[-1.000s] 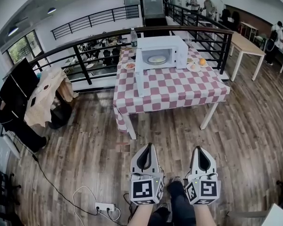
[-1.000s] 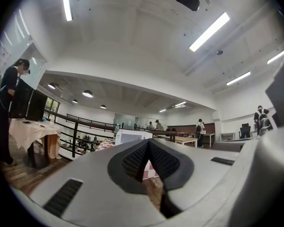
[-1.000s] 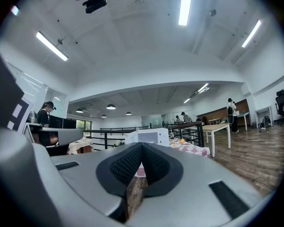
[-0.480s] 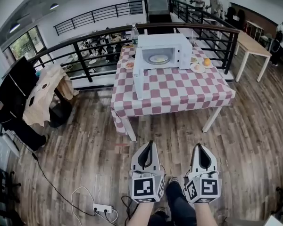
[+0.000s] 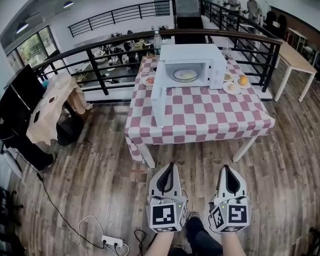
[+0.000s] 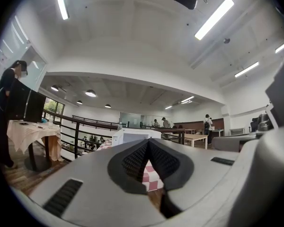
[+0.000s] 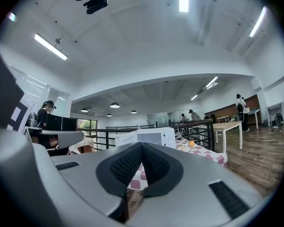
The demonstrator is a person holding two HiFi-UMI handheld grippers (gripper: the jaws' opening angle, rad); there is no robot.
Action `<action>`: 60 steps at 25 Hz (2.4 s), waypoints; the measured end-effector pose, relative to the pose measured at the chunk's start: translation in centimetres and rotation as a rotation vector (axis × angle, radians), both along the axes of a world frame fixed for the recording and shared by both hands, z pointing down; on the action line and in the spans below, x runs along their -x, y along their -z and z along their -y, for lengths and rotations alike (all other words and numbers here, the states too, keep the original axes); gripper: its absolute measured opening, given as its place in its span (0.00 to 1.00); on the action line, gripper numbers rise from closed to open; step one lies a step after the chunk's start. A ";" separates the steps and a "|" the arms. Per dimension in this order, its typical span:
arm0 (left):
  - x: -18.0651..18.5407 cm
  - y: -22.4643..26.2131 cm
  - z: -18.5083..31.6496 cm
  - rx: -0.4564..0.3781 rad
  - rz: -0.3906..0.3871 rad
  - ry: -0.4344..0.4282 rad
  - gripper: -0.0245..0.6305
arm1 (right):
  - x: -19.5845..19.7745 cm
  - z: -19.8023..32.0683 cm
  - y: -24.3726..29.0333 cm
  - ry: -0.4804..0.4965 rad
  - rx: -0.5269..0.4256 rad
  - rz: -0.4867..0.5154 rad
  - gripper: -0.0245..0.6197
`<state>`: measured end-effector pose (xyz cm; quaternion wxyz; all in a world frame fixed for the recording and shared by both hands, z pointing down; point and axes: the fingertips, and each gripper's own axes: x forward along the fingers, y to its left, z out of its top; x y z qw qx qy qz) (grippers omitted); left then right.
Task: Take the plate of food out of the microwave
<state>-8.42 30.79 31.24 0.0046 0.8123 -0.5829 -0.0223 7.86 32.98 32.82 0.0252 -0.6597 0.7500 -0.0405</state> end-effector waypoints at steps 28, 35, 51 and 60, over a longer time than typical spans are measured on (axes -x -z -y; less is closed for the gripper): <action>-4.6 -0.1 17.2 0.004 -0.005 0.125 0.06 | -5.3 19.5 -0.7 0.106 -0.003 0.012 0.02; -4.3 -0.6 18.5 0.017 0.005 0.138 0.06 | -5.8 21.0 -1.6 0.105 0.012 0.037 0.02; -6.3 -1.6 26.6 0.037 -0.020 0.073 0.06 | -6.8 27.8 -1.9 0.066 0.019 0.020 0.02; -6.0 -1.6 32.4 0.038 -0.039 0.044 0.06 | -5.7 33.2 -1.5 0.062 0.010 0.008 0.02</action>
